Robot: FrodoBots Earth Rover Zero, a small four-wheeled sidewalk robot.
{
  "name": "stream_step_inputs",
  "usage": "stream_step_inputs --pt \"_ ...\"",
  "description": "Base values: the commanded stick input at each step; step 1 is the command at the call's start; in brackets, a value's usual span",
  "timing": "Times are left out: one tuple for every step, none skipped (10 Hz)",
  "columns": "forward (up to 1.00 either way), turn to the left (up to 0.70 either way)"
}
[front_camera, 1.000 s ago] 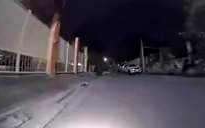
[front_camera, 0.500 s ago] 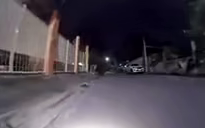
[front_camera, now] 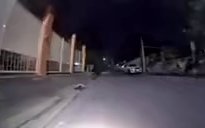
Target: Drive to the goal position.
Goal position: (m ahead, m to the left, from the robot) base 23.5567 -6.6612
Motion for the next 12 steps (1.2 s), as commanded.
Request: stream_step_inputs --pt "0.7 0.0" --pt "0.7 -0.06" --pt "0.7 -0.16" --pt "0.7 -0.34" --pt "0.7 -0.16" --pt "0.7 -0.03" --pt "0.7 0.0" --pt "0.7 -0.17" --pt "0.7 -0.35" --pt "0.7 -0.35" --pt "0.7 -0.35" --pt "0.7 -0.35"
